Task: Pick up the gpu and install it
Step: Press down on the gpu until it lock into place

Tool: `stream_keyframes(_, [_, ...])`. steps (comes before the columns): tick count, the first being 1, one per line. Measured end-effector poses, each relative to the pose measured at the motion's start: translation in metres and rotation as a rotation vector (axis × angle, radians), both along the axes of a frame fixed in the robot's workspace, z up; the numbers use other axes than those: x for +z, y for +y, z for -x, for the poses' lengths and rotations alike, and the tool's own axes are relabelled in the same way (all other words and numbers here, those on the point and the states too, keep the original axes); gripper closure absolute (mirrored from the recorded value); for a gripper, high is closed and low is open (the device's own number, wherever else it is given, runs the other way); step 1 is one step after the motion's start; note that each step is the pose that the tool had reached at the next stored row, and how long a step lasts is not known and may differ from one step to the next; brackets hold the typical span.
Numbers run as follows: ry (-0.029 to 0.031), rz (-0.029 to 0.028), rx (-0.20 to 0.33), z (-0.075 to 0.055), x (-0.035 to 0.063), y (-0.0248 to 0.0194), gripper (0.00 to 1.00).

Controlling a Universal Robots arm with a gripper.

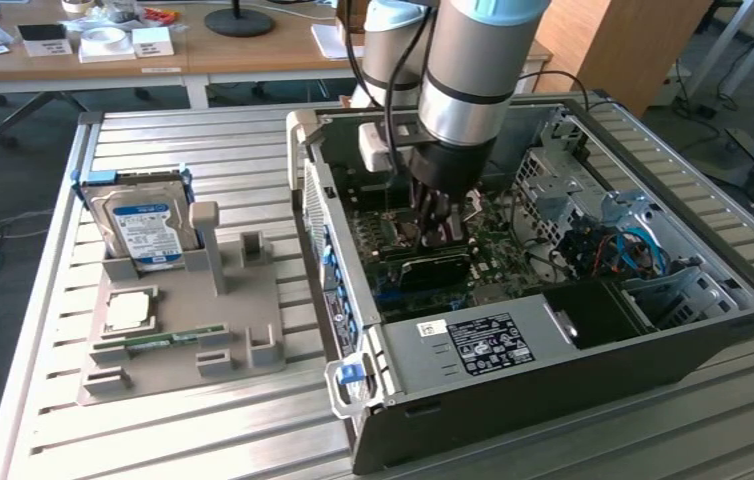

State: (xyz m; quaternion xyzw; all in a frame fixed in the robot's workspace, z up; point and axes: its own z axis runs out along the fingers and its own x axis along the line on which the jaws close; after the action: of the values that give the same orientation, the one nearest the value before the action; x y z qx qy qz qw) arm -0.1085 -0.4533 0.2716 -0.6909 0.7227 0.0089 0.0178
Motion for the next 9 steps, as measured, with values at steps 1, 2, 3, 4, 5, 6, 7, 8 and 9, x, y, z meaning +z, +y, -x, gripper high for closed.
stream_keyframes(1, [0.0001, 0.0001, 0.000, 0.0000, -0.0003, 0.0000, 0.89])
stream_keyframes(2, [0.0002, 0.0002, 0.000, 0.0000, -0.0003, 0.0000, 0.89])
stream_keyframes(3, [0.0002, 0.0002, 0.000, 0.0000, -0.0003, 0.0000, 0.89])
stream_keyframes(4, [0.0001, 0.0000, 0.000, -0.0006, -0.0005, 0.0000, 0.89])
stream_keyframes(5, [0.0000, -0.0001, 0.000, -0.0012, -0.0006, 0.0000, 0.89])
stream_keyframes(6, [0.0000, 0.0000, 0.000, -0.0012, -0.0006, 0.0000, 0.89])
stream_keyframes(7, [0.0001, 0.0001, 0.000, -0.0012, -0.0006, 0.0000, 0.89])
stream_keyframes(8, [0.0001, 0.0001, 0.000, -0.0012, -0.0008, 0.0000, 0.89])
stream_keyframes(9, [0.0001, 0.0001, 0.000, -0.0012, -0.0011, -0.0001, 0.89])
